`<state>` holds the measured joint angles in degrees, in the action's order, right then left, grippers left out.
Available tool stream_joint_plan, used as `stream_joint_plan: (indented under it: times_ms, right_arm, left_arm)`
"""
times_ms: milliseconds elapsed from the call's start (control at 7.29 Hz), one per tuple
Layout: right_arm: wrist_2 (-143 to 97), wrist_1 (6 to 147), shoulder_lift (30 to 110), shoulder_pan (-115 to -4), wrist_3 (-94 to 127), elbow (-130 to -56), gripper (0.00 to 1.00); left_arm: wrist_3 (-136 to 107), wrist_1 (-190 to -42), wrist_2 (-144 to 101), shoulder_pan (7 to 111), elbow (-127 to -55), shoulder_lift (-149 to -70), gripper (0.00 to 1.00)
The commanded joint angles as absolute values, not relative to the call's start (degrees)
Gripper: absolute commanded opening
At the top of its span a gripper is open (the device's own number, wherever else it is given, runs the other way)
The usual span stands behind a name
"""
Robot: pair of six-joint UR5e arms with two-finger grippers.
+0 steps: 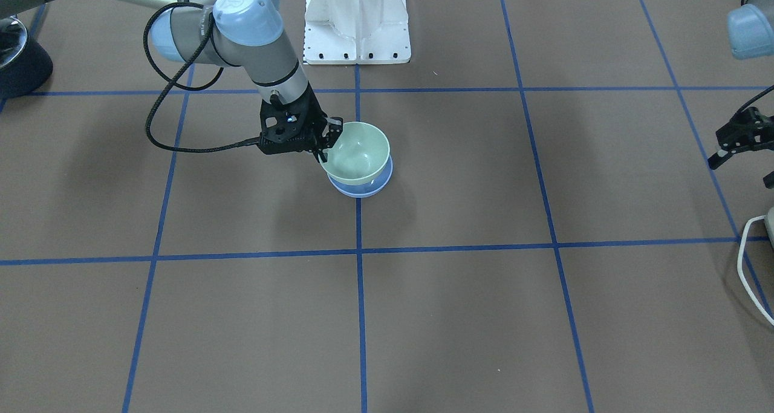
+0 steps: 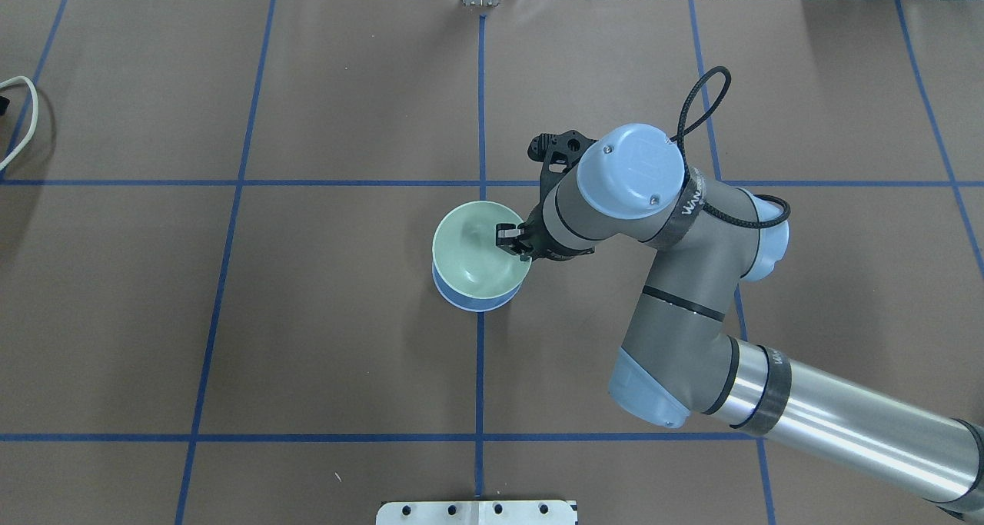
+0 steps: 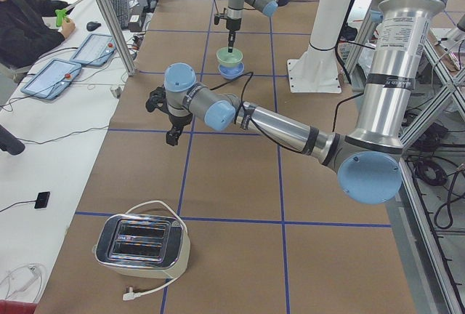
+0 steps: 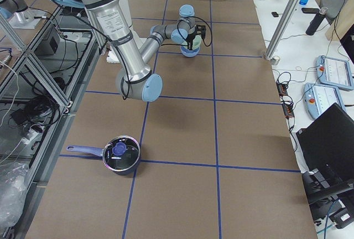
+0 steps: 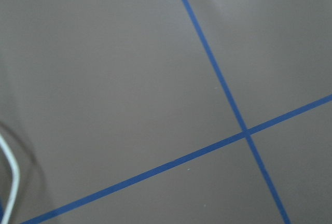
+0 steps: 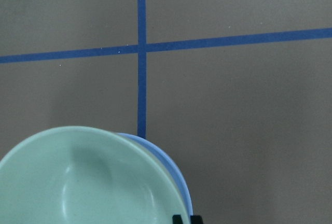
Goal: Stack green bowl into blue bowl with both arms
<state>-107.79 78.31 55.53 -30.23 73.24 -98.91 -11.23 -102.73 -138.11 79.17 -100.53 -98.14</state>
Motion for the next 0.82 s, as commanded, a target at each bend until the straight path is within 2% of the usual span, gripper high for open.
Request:
stream_joint_plan:
  times_ms: [0, 685]
  right_arm:
    - [-106.8, 78.2, 55.5, -28.8, 73.2, -98.4, 0.0]
    - [-106.8, 78.0, 55.6, -28.7, 72.4, -97.5, 0.0]
  left_arm:
    - [-10.9, -102.5, -139.1, 81.6, -100.4, -97.3, 0.98]
    - [-10.9, -102.7, -139.1, 81.7, -100.6, -95.9, 0.98]
